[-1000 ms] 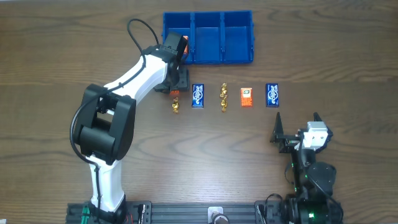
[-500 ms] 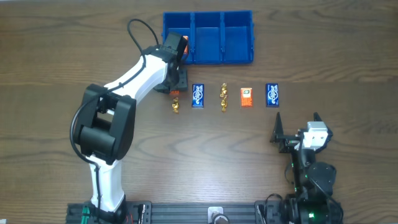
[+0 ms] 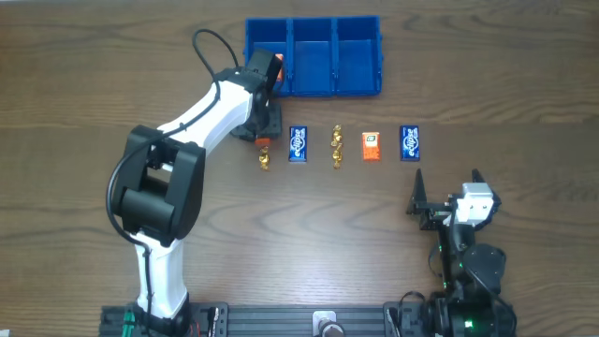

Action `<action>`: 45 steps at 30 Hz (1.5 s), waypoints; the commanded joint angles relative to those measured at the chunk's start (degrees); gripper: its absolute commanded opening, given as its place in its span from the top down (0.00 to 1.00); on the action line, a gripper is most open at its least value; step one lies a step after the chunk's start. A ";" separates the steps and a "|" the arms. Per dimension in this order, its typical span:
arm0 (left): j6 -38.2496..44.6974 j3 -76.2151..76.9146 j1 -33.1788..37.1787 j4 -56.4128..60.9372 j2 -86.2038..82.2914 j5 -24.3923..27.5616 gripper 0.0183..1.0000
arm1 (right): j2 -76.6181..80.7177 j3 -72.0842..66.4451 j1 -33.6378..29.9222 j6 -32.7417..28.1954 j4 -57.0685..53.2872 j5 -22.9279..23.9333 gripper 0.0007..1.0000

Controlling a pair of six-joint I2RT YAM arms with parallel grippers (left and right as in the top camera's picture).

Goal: Sort Candies Into Trays

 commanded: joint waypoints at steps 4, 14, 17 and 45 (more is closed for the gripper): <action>1.25 10.78 -0.96 -3.54 -13.29 -4.96 0.78 | -0.42 -0.26 -0.24 -0.44 -0.13 -0.33 0.00; 4.50 37.68 -0.31 -12.33 -2.08 -8.85 0.73 | -0.42 -0.26 -0.24 -0.44 -0.13 -0.33 0.00; 4.50 42.12 0.04 -13.35 2.54 -8.79 0.73 | -0.42 -0.26 -0.24 -0.44 -0.13 -0.33 0.00; 4.07 44.26 2.80 -11.13 14.95 -5.33 0.73 | -0.42 -0.26 -0.24 -0.46 -0.11 -0.33 0.00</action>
